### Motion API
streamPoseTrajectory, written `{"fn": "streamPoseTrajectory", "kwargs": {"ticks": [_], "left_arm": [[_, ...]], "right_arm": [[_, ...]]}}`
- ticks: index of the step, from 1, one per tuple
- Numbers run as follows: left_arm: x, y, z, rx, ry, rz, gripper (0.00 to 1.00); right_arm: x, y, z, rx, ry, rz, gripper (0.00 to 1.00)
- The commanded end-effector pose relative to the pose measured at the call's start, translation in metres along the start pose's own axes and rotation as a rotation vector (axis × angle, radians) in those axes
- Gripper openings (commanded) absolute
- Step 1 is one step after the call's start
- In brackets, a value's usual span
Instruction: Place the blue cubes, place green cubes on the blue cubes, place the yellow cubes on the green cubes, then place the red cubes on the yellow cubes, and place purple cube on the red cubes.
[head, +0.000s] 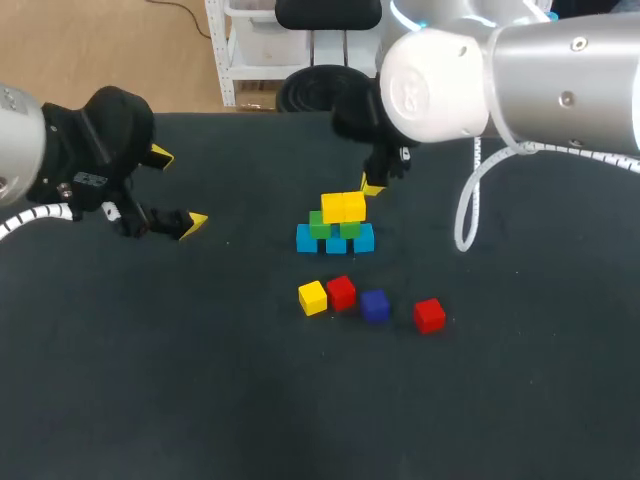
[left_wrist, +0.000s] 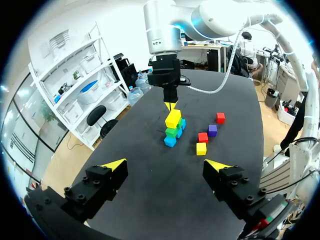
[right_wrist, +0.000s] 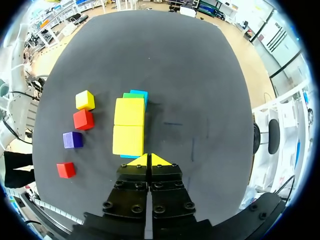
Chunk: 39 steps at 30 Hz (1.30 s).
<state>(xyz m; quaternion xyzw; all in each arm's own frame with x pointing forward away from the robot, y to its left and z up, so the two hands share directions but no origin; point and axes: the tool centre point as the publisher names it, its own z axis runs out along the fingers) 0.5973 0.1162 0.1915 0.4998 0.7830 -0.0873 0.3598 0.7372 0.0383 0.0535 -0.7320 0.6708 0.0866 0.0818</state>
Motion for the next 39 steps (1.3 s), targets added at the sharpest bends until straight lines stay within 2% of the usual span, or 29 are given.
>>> {"fn": "streamPoseTrajectory", "kwargs": {"ticks": [1,11,19,24,29,34,39], "left_arm": [[0.001,0.001,0.000,0.002,-0.004,0.002,1.00],[0.001,0.001,0.000,0.002,-0.004,0.002,1.00],[0.001,0.001,0.000,0.002,-0.004,0.002,1.00],[0.001,0.001,0.000,0.002,-0.004,0.002,1.00],[0.001,0.001,0.000,0.002,-0.004,0.002,1.00],[0.001,0.001,0.000,0.002,-0.004,0.002,1.00],[0.001,0.001,0.000,0.002,-0.004,0.002,1.00]], "right_arm": [[0.003,0.000,0.000,0.004,0.000,0.005,0.00],[0.012,0.002,-0.007,0.022,-0.014,0.028,0.00],[0.025,0.015,-0.020,0.052,-0.151,0.105,0.00],[0.040,0.023,-0.027,0.059,-0.182,0.151,0.00],[0.059,0.035,-0.042,0.132,-0.225,0.207,0.00],[0.080,0.045,-0.057,0.211,-0.348,0.303,0.00],[0.099,0.056,-0.066,0.245,-0.469,0.388,0.00]]}}
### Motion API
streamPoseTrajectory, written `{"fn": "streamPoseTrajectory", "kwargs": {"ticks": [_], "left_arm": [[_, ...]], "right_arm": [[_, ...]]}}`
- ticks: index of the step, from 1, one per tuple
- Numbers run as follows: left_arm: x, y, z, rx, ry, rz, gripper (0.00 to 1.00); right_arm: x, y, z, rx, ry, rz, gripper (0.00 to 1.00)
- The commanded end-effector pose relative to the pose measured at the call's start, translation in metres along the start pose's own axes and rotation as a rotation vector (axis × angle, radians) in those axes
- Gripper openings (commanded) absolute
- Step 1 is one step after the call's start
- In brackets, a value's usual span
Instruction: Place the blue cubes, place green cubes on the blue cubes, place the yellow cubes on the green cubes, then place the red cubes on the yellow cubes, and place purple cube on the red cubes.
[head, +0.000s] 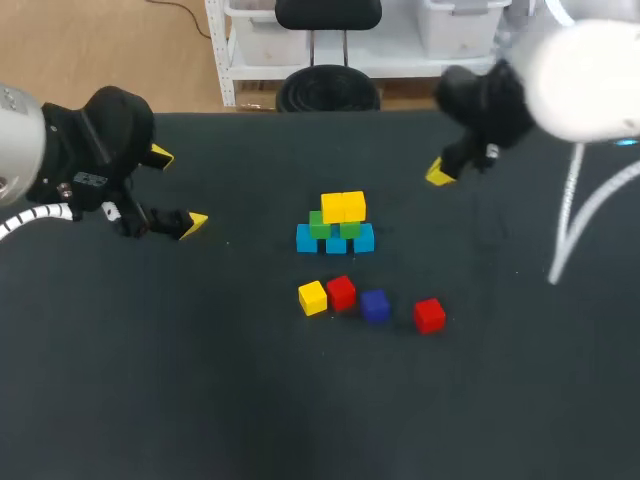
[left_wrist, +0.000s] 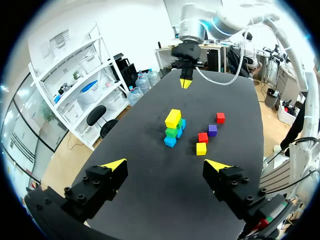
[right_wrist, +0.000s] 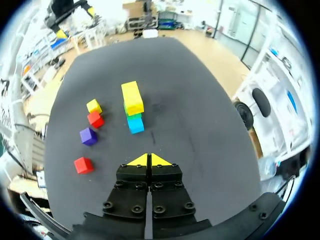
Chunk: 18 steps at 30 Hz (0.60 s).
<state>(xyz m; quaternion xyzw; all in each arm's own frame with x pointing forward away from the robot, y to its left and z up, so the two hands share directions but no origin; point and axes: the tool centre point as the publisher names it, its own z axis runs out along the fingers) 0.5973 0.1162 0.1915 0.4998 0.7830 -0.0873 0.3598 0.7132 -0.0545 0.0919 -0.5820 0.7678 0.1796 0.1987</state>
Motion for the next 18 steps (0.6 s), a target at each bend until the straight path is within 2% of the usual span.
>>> {"fn": "streamPoseTrajectory", "kwargs": {"ticks": [1,6,7,9,11,13,18], "left_arm": [[0.001,0.001,0.000,0.002,-0.004,0.002,1.00],[0.001,0.001,0.000,0.002,-0.004,0.002,1.00],[0.001,0.001,0.000,0.002,-0.004,0.002,1.00],[0.001,0.001,0.000,0.002,-0.004,0.002,1.00],[0.001,0.001,0.000,0.002,-0.004,0.002,1.00],[0.001,0.001,0.000,0.002,-0.004,0.002,1.00],[0.001,0.001,0.000,0.002,-0.004,0.002,1.00]], "right_arm": [[0.027,0.016,-0.018,0.136,-0.207,0.057,0.00],[0.043,0.021,-0.020,0.149,-0.271,0.128,0.00],[0.045,0.022,-0.020,0.146,-0.275,0.142,0.15],[0.050,0.025,-0.018,0.139,-0.276,0.162,0.37],[0.055,0.027,-0.016,0.128,-0.272,0.188,0.48],[0.058,0.029,-0.015,0.120,-0.268,0.205,1.00],[0.062,0.032,-0.014,0.084,-0.263,0.214,1.00]]}}
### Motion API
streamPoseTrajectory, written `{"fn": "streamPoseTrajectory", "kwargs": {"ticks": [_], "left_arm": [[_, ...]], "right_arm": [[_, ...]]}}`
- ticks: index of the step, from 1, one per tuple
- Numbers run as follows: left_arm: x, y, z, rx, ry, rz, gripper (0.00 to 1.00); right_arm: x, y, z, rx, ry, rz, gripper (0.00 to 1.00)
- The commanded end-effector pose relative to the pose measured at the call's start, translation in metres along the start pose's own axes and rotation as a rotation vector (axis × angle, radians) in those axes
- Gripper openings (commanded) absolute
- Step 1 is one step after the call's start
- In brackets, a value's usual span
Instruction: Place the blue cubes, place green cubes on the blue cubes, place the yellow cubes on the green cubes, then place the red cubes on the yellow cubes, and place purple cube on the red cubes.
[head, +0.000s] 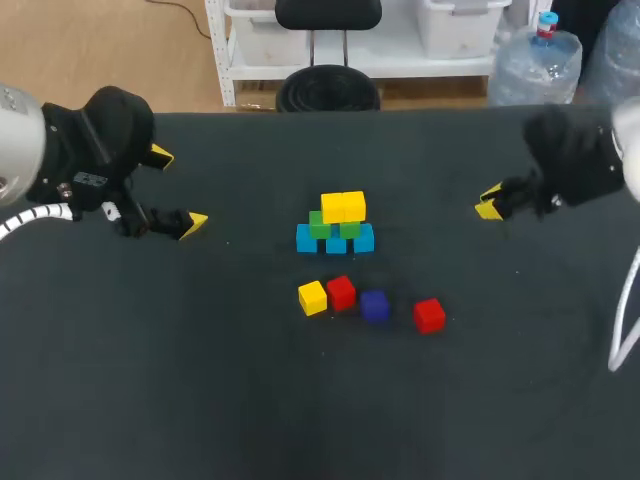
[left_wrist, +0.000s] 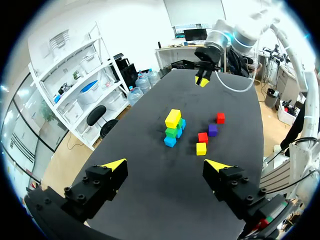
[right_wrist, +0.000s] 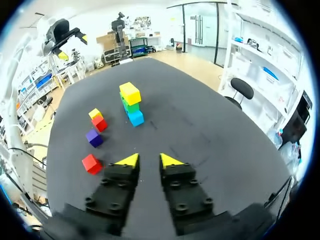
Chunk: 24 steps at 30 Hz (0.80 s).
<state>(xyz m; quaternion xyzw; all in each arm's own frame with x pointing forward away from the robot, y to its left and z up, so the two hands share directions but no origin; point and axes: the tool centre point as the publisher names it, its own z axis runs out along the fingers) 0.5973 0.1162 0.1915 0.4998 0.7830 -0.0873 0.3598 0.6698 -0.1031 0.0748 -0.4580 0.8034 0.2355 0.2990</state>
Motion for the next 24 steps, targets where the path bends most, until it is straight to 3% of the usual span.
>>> {"fn": "streamPoseTrajectory", "kwargs": {"ticks": [1,4,24], "left_arm": [[0.0011,0.0009,0.0002,0.002,-0.004,0.002,1.00],[0.0011,0.0009,0.0002,0.002,-0.004,0.002,1.00],[0.0039,-0.0007,0.0007,-0.008,0.001,0.007,1.00]], "right_arm": [[0.0038,0.0028,-0.0007,-0.029,-0.009,0.001,1.00],[0.0065,0.0033,0.0002,-0.060,-0.016,0.020,1.00],[0.0083,0.0046,0.0011,-0.061,-0.017,0.011,1.00]]}}
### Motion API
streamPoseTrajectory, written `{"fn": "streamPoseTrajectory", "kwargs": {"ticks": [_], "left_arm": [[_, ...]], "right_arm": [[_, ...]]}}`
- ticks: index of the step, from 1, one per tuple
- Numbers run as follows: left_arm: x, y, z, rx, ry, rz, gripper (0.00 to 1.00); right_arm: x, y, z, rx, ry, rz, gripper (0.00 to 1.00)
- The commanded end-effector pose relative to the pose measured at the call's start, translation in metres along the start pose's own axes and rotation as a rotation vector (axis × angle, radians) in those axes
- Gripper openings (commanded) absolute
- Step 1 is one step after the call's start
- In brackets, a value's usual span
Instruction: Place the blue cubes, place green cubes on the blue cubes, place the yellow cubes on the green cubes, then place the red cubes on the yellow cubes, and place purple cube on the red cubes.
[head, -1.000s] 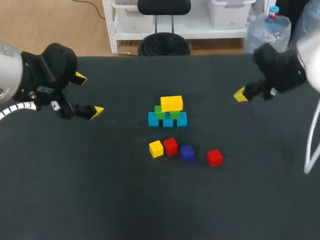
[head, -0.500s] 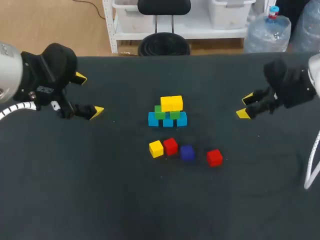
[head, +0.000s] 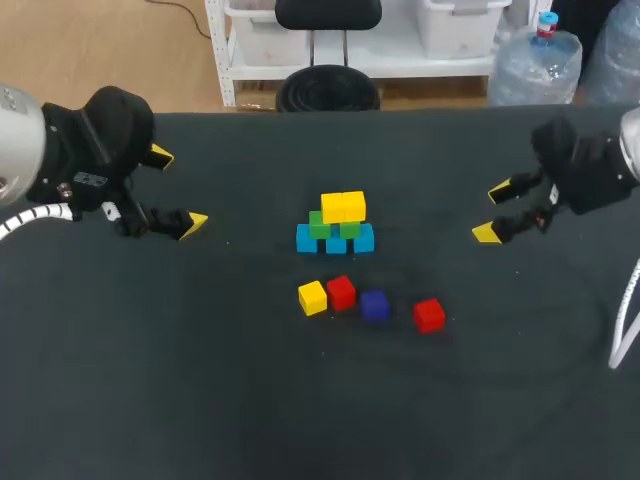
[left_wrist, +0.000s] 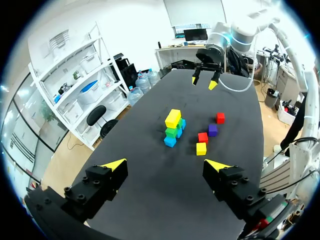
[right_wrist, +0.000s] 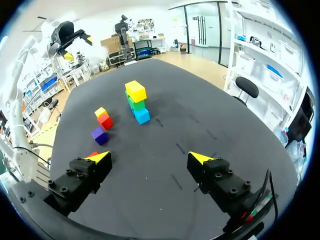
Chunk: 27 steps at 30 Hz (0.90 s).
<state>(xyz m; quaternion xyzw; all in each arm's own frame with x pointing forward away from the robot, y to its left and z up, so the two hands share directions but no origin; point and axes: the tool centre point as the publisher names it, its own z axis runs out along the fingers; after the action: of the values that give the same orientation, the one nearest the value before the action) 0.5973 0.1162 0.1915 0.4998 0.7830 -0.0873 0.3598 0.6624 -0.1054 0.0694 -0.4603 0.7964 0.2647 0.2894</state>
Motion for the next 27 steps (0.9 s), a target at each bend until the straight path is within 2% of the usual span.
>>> {"fn": "streamPoseTrajectory", "kwargs": {"ticks": [1,4,9,14,18,27], "left_arm": [[0.007,-0.003,0.002,-0.013,0.001,0.024,1.00],[0.016,-0.007,0.012,-0.006,0.046,0.042,1.00],[0.024,-0.011,0.022,-0.004,0.051,0.028,1.00],[0.017,-0.020,0.037,-0.006,0.070,0.041,1.00],[0.012,-0.032,0.053,0.026,0.065,0.059,1.00],[0.021,-0.046,0.086,0.079,0.065,0.083,1.00]], "right_arm": [[0.000,0.000,0.001,-0.001,-0.002,-0.001,1.00],[0.000,0.000,0.001,-0.001,-0.002,-0.001,1.00],[0.000,0.000,0.001,-0.001,-0.002,-0.001,1.00],[0.000,0.000,0.001,-0.001,-0.002,-0.001,1.00],[0.000,0.000,0.001,-0.001,-0.002,-0.001,1.00],[0.000,0.000,0.001,-0.001,-0.002,-0.001,1.00]]}}
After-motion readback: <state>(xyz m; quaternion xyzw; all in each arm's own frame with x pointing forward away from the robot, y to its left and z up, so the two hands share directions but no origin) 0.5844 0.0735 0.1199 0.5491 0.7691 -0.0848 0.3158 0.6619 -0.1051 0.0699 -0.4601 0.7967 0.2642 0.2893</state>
